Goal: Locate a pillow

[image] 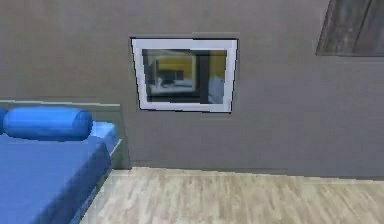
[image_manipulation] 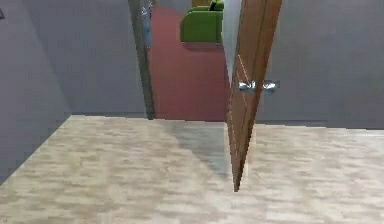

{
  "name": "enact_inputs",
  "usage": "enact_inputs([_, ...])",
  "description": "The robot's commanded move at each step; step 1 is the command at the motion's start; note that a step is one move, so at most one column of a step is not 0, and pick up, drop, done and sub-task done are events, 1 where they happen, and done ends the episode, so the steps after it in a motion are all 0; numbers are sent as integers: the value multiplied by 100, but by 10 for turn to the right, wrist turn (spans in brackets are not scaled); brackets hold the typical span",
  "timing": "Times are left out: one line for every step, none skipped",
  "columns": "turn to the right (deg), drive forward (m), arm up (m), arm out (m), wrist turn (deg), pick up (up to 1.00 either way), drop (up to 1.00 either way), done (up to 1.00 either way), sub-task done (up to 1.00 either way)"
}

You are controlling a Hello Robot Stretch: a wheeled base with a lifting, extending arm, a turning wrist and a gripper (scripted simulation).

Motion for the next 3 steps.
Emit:
enact_inputs([0,55,0,0,0,0,0,0,0])
enact_inputs([-450,0,0,0,0,0,0,0,0])
enact_inputs([0,0,0,0,0,0,0,100,0])
